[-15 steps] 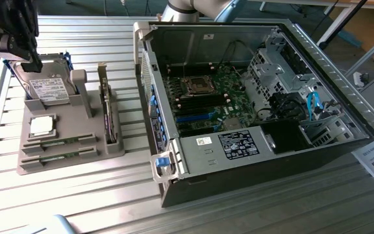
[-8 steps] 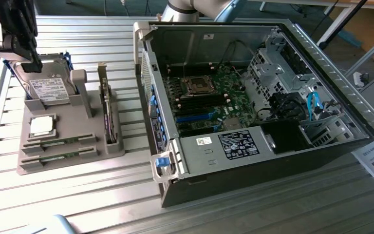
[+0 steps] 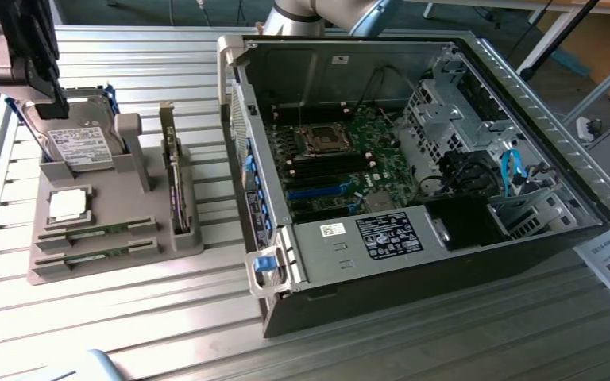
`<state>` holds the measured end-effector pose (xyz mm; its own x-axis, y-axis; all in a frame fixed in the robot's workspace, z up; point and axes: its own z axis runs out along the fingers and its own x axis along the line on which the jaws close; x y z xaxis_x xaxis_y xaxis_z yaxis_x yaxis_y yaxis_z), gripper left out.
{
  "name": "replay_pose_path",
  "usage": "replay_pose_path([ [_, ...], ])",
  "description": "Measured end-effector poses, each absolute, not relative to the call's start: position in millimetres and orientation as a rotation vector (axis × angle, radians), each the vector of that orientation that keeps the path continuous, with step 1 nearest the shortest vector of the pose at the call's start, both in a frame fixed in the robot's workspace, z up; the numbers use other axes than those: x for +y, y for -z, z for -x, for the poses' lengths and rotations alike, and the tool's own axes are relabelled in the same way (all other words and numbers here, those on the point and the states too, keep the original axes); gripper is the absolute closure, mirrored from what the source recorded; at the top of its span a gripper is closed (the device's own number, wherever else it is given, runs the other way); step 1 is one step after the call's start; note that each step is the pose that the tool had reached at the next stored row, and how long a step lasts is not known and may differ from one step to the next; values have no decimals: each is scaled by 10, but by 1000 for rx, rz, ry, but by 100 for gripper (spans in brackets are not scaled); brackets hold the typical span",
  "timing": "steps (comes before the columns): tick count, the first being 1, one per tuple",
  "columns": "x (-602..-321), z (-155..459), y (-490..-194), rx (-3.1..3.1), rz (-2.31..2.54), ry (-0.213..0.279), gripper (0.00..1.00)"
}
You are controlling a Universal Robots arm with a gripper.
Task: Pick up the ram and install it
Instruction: 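Pick up the ram and move it above insertion slot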
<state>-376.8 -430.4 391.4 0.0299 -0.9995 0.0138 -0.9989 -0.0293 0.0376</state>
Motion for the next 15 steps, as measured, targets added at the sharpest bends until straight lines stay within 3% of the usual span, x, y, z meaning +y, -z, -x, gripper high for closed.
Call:
replay_pose_path([
  [15,-4327,3768,-3894,-2158,-2229,22,90],
])
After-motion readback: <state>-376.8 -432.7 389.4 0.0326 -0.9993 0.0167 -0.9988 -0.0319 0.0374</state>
